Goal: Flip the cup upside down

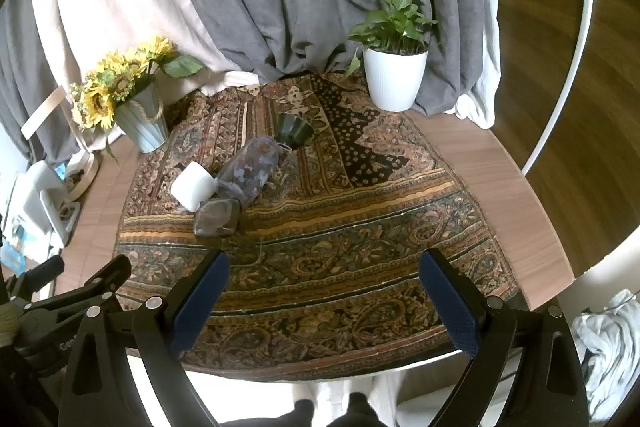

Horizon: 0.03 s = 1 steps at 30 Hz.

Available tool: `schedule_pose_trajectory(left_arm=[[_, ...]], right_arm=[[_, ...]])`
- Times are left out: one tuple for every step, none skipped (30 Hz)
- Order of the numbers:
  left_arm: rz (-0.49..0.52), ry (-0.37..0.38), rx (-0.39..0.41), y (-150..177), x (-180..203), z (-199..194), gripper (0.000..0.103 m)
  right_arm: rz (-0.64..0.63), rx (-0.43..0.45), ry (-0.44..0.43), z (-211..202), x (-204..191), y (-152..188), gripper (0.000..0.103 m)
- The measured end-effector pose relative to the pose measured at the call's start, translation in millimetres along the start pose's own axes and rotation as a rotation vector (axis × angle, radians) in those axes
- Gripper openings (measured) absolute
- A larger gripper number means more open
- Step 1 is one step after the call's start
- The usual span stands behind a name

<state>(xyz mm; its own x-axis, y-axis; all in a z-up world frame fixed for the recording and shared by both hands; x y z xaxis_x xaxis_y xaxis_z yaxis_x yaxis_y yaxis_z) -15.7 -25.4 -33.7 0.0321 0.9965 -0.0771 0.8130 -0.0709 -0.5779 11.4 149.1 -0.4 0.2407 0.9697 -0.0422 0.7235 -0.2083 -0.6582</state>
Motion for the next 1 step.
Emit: schedule_pose_trajectory(left_arm=[[0.000,-0.001,0.000,0.1,-0.1,0.1,0.103]], right_arm=[[0.000,0.000,0.000,-0.2,-0.2,0.3,0.096]])
Point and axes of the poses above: each gripper's, at about its wrist camera, not at the fingertips, and z roughly the way its jaws point, x to its right, y to its underside, the point moved 1 cm from there along z, roughly the way its jaws point, and after that the axes turned 10 degrees about z, right-handed, at the moved point
